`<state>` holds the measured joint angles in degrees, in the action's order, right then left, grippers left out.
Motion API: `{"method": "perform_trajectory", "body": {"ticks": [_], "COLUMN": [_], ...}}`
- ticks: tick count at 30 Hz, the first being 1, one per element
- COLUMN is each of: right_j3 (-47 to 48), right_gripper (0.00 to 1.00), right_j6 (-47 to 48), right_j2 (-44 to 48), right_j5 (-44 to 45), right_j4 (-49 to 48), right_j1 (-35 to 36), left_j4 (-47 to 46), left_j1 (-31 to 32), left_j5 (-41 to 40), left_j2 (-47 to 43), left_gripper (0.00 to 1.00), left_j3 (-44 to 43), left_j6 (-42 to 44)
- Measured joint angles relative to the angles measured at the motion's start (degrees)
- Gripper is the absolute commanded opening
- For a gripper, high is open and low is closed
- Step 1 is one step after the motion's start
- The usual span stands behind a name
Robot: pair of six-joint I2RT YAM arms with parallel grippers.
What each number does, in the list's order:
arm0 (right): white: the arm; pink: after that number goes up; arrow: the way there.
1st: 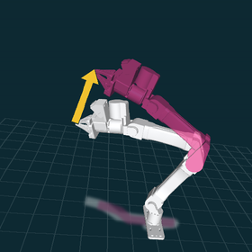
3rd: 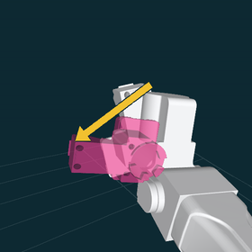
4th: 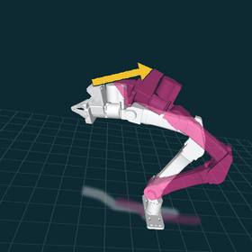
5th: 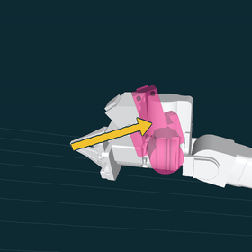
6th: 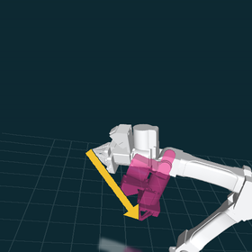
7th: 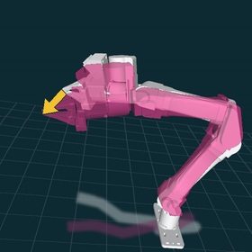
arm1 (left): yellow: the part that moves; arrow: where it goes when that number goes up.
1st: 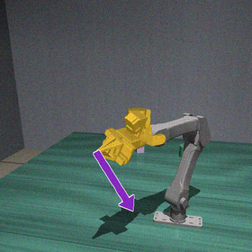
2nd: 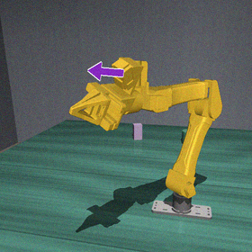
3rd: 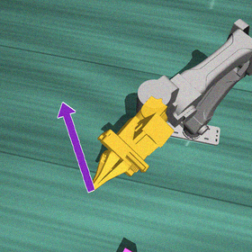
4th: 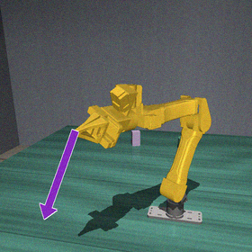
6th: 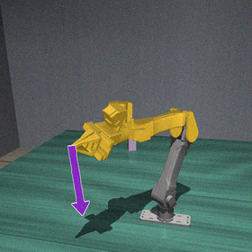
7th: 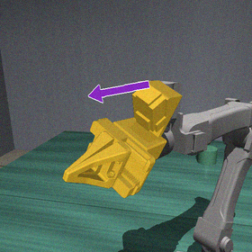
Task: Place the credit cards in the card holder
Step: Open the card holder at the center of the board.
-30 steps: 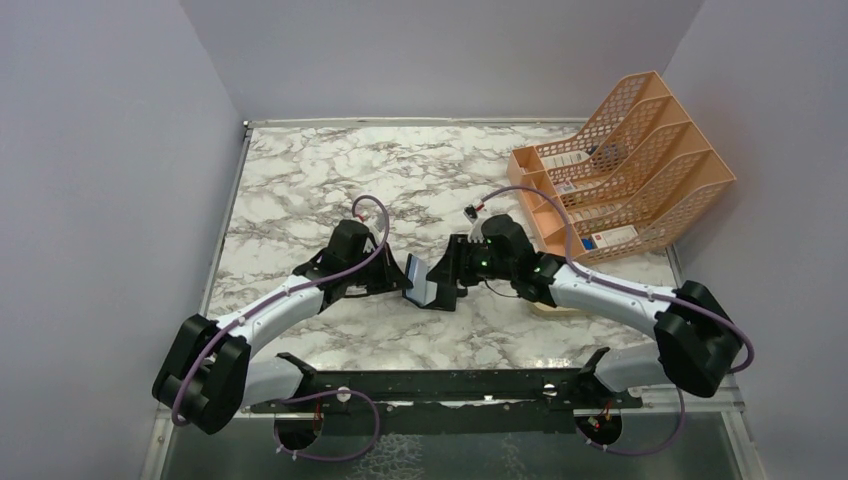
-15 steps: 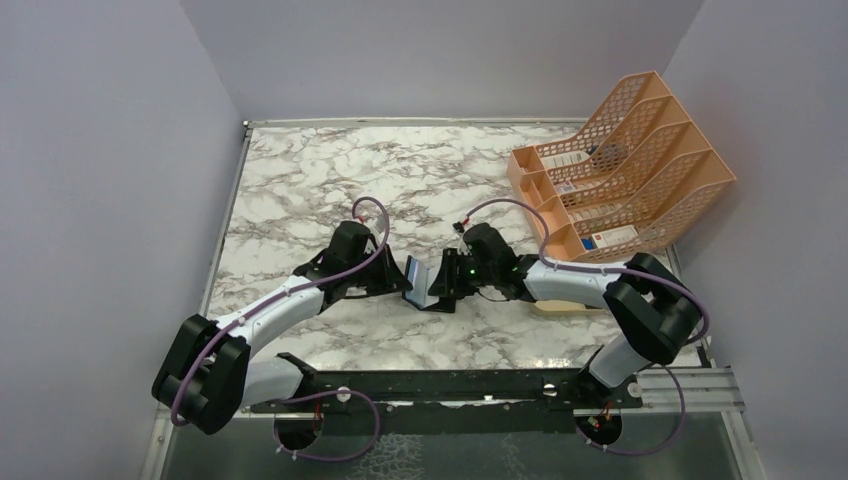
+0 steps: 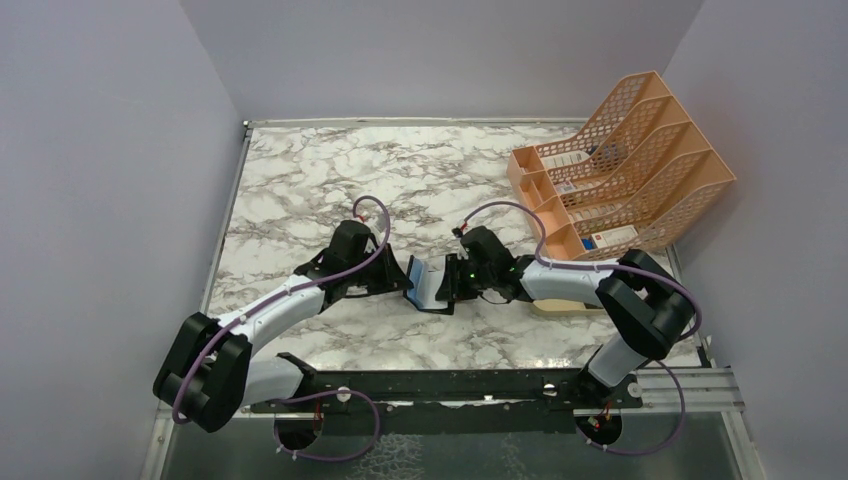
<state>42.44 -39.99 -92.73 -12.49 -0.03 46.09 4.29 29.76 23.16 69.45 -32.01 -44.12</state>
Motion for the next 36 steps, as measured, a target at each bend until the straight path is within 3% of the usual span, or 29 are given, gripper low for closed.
{"method": "perform_trajectory", "body": {"ticks": [2, 7, 15, 25, 32, 36], "right_j3": [0.0, 0.7, 6.2, 8.1, 10.0, 11.7], "right_gripper": [0.25, 0.35, 0.44, 0.41, 0.28, 0.27], "right_j6": [0.2, 0.6, 1.0, -1.4, -1.5, -0.4], "right_j2": [0.0, 0.2, 6.6, 13.2, 4.7, -1.8], "right_j5": [0.0, 0.7, 5.4, 3.1, 1.2, 1.3], "right_j4": [0.0, 1.6, 12.8, 8.6, 4.7, 5.7], "right_j1": [0.0, 0.0, 0.0, 0.0, 0.0, 0.0], "left_j4": [-0.5, -1.7, -2.1, -1.8, -1.0, -0.7], "left_j1": [0.0, 0.0, 0.0, 0.0, 0.0, 0.0], "left_j5": [0.2, 0.9, 1.1, 1.0, 0.8, 0.8], "left_j2": [0.0, 0.5, 1.0, 0.9, 0.9, 0.9], "left_gripper": [0.00, 0.00, 0.00, 0.00, 0.00, 0.00], "left_j3": [0.0, 0.0, 0.0, 0.0, 0.0, 0.0], "left_j6": [0.1, 0.2, 1.1, 2.9, 3.1, 3.1]}}
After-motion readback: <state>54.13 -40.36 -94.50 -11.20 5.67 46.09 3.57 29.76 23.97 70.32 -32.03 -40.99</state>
